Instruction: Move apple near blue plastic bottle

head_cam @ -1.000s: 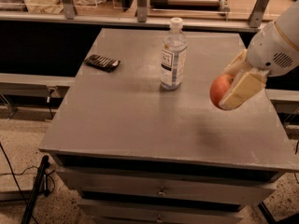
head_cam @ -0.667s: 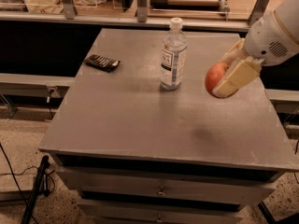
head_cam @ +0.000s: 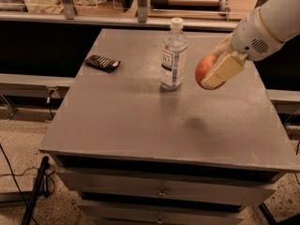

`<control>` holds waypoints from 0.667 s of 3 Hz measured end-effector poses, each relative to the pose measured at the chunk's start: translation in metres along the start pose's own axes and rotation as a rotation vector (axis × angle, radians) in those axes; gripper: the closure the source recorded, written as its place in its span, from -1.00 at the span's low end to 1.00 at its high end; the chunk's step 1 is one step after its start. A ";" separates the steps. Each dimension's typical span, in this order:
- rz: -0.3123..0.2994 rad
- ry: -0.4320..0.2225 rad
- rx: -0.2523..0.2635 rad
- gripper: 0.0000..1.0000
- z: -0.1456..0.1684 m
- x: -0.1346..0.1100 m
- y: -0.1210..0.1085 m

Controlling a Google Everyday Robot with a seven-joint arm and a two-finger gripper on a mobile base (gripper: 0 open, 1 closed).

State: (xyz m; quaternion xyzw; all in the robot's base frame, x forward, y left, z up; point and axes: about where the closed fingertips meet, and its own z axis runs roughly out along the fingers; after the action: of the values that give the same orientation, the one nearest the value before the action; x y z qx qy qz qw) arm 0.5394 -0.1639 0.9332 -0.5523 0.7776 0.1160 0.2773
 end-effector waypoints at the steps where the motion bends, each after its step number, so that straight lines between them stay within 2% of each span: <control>1: 0.013 0.029 0.043 1.00 0.000 -0.001 -0.015; 2: 0.040 0.060 0.066 1.00 0.014 0.008 -0.027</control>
Offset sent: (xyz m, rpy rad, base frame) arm 0.0465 -0.0189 -0.0393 -0.0934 0.0034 -0.1380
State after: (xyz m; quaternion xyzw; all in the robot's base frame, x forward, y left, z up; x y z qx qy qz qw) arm 0.5668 -0.1730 0.9208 -0.5306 0.7997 0.0790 0.2697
